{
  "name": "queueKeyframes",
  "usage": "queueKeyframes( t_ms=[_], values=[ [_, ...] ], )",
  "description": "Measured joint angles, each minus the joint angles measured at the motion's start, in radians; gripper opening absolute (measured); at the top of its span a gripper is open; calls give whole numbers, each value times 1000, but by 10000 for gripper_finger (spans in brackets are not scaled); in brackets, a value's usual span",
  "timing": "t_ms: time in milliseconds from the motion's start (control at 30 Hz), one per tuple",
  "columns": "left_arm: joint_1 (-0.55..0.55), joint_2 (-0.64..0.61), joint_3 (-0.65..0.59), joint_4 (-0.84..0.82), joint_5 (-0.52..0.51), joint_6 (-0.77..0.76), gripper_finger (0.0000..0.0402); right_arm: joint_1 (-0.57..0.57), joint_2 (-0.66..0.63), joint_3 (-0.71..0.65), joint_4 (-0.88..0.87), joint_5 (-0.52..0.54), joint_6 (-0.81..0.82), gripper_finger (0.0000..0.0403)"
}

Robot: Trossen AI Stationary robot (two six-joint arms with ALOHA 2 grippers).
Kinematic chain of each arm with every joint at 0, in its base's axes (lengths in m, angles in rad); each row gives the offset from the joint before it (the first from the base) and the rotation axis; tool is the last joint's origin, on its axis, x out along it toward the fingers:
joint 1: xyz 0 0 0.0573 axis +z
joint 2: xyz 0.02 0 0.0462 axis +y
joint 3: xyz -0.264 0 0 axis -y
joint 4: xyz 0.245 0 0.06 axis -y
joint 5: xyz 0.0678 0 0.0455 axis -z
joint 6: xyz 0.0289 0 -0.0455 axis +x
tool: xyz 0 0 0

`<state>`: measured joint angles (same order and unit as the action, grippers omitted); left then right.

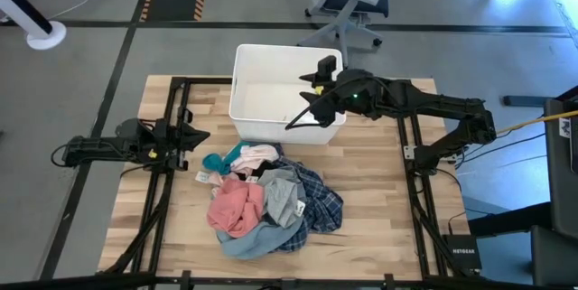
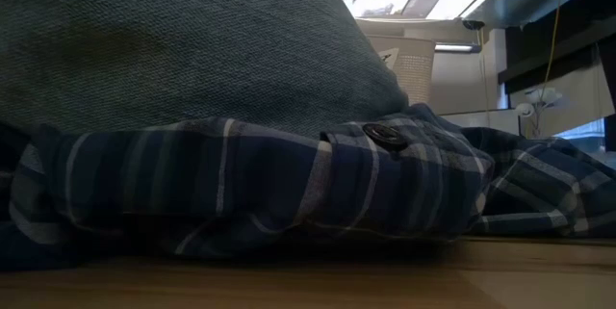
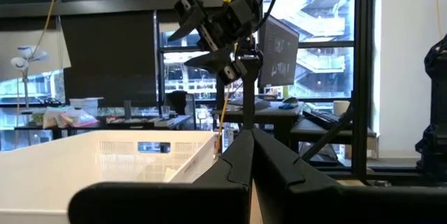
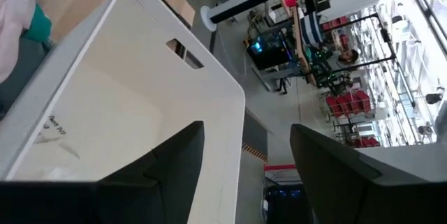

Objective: Sort clothes
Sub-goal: Put the light pink underwear into the white laundry bin

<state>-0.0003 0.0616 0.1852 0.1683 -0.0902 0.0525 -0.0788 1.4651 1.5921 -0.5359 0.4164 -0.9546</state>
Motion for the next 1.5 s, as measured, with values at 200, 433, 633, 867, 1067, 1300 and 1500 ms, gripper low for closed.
queueKeyframes(
  t_ms=[200, 433, 633, 867, 1067, 1300, 1500],
  values=[
    [0, 0, 0, 8, 0, 20, 0, 0, 1, 0, 51, -114, 192, 232],
    [0, 0, 0, 7, 0, 23, 0, 44, 75, 0, 24, -437, 275, 232],
    [0, 0, 0, 34, 0, 60, 0, 186, 197, 0, 9, -201, 187, 232],
    [0, 0, -1, 31, 0, 47, 0, 330, 322, -1, 20, 37, 137, 232],
    [0, 0, -1, 22, 0, 3, 0, 354, 438, -1, 19, 303, 136, 232],
    [0, 0, -1, 27, 0, 0, 0, 336, 544, -1, 150, 246, 67, 232],
    [0, 0, -1, 23, 0, 0, 0, 299, 590, -1, 285, 193, 28, 232]
  ],
)
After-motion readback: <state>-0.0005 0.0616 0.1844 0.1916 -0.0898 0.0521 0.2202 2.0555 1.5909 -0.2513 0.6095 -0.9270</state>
